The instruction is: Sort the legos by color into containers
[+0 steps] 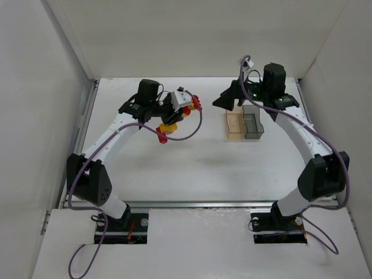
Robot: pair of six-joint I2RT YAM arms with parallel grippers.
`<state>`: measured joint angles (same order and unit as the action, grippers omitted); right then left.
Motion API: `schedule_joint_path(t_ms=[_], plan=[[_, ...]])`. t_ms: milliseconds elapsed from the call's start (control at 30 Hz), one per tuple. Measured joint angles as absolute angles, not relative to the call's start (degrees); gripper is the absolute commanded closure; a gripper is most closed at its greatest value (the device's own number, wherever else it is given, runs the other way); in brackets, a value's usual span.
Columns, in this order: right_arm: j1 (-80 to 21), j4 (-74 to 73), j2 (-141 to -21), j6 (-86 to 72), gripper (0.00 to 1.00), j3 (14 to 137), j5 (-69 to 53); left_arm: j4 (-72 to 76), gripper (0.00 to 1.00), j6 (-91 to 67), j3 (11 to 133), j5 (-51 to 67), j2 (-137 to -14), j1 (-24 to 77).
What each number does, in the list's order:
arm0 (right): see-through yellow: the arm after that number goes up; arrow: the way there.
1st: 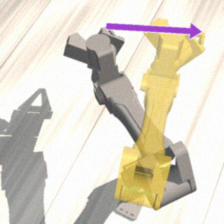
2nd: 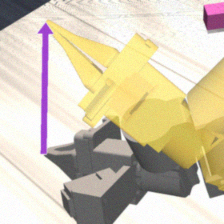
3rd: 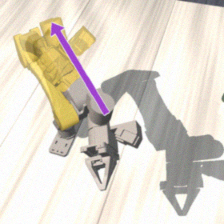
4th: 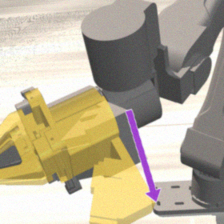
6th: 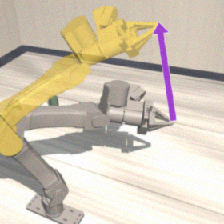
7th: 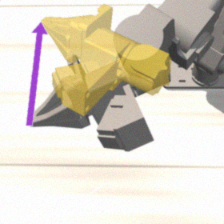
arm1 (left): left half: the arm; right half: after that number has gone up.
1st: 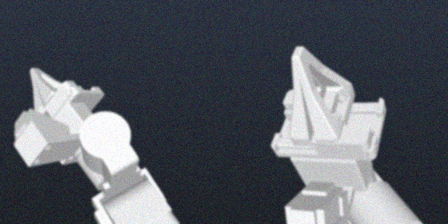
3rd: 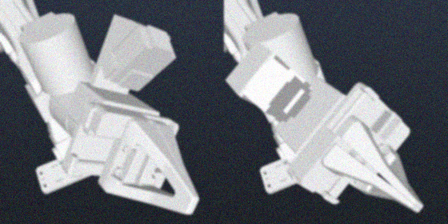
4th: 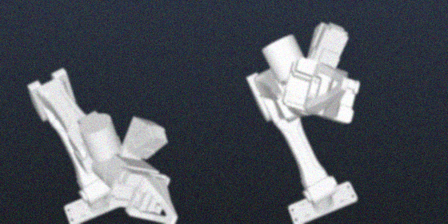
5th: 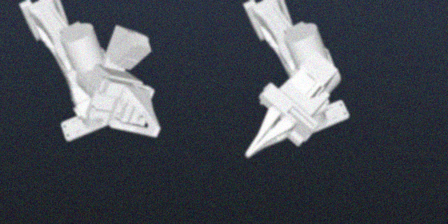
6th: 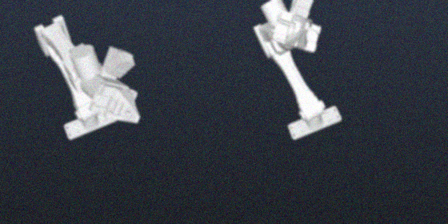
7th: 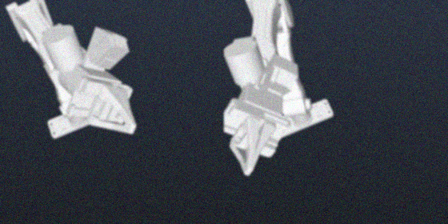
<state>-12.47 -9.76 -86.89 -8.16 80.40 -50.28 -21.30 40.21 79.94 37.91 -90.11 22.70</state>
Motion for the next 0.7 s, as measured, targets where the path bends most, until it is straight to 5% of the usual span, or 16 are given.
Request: schedule_joint_path(t_ms=[433,700], plan=[[-17.15,-3.44,-93.49,-19.11,0.01,81.93,-60.05,-12.25,1.0,50.35,72.47,35.4,-81.3,26.3],[-18.11,1.5,-95.18,-23.35,0.12,81.97,-59.75,-11.75,1.0,50.26,71.96,35.24,-81.14,27.42]])
